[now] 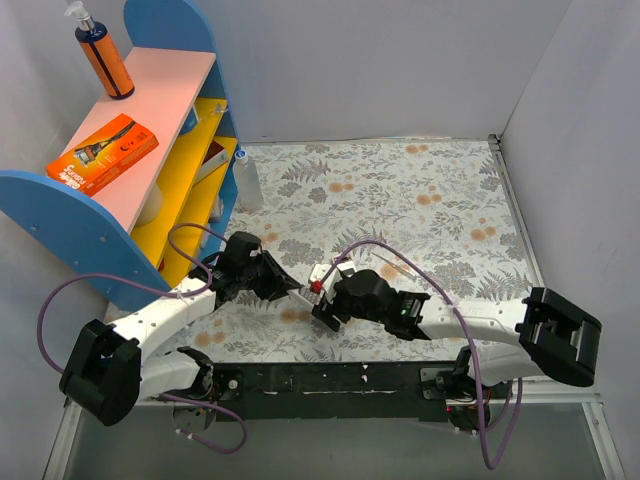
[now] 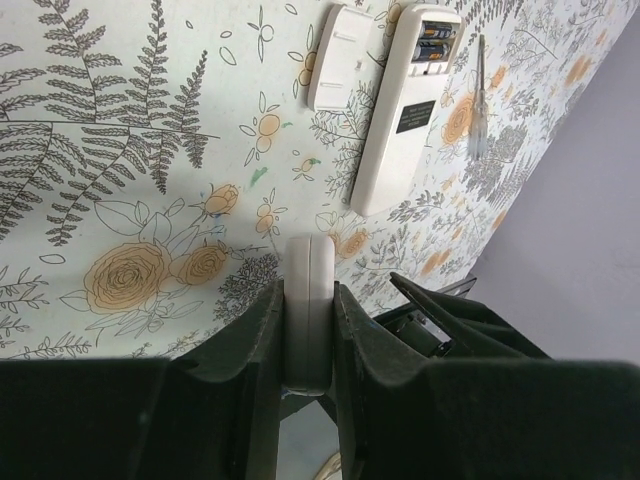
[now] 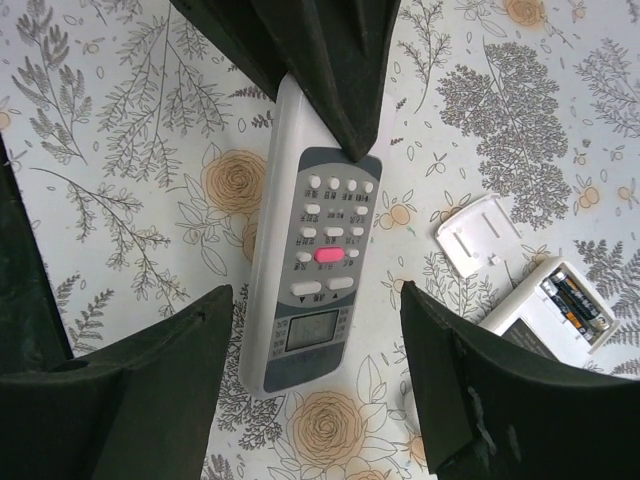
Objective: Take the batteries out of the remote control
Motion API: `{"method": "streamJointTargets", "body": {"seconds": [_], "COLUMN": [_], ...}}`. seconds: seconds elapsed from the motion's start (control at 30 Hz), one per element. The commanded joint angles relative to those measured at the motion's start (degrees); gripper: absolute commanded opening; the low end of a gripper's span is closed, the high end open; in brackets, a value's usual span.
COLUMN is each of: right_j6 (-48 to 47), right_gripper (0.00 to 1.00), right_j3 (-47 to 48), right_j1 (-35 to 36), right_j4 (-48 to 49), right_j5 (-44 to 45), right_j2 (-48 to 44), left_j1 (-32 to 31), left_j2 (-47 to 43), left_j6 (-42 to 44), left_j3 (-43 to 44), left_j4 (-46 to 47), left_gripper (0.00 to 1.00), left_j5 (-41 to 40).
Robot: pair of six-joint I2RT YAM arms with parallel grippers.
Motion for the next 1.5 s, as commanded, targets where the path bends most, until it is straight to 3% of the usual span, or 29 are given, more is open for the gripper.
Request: {"method": "streamJointTargets", "body": {"seconds": [0.0, 0.2, 0.4, 0.5, 0.53, 0.67, 0.73, 0.87, 0.9, 1.03, 1.1, 1.23, 1.47], "right_j6": [-3.85, -4.90, -6.39, -6.31, -5.87, -5.25, -4.38, -2.27, -1.92, 0.98, 3.43, 10.99, 21.37], "right_gripper": [0.74, 0.74, 0.66, 0.52, 0.40, 0.16, 0.06, 0.01, 0.01, 0.01, 0.01, 0.01, 0.01], "right_j3": [0.00, 0.53, 0.45, -0.43, -0.43, -2.10, -2.63, -3.07, -3.16, -2.28, -2.80, -4.82, -6.32], "right_j1": [3.14, 7.97, 11.58, 12.11, 12.11, 12.11, 12.11, 11.94, 11.94, 11.23, 10.09, 3.43, -15.54], "right_j4": [3.58, 5.95, 9.11, 10.61, 10.70, 12.72, 12.90, 12.19, 12.37, 9.65, 9.21, 8.94, 5.96], "right_j5": [7.87, 12.60, 26.75, 29.75, 30.45, 31.25, 31.25, 31.25, 31.16, 25.91, 22.91, 6.61, -19.00], "right_j2": [1.41, 6.59, 10.73, 10.21, 9.86, 7.31, 6.52, 6.34, 6.42, 5.82, 4.67, -1.02, -8.77], "left_j1": [0.77, 1.12, 1.47, 1.65, 1.65, 1.74, 1.74, 1.74, 1.74, 1.74, 1.74, 1.74, 1.82], "left_j2": [-1.68, -2.73, -3.97, -4.14, -4.06, -4.67, -5.11, -6.43, -6.95, -7.31, -7.31, -7.22, -6.52], "left_j6": [-3.11, -4.69, -5.14, -5.14, -5.14, -5.22, -5.22, -4.35, -3.47, -0.05, 1.80, 7.59, 22.52], "left_j3": [1.14, 0.70, 0.61, 0.52, 0.43, 0.43, 0.52, 0.70, 0.70, 2.62, 3.50, 5.97, 9.48], "left_j4": [-0.59, -0.59, -1.56, -1.12, -1.12, -0.68, -0.77, -1.29, -1.47, -3.39, -4.36, -5.42, -3.32], "left_gripper": [0.00, 0.00, 0.00, 0.00, 0.00, 0.00, 0.08, 0.42, 0.55, 0.74, 0.76, 0.78, 0.82], "left_j5": [0.14, 0.75, 1.80, 2.95, 3.65, 4.88, 5.06, 3.75, 3.22, 1.55, 0.50, -0.30, 2.15]}}
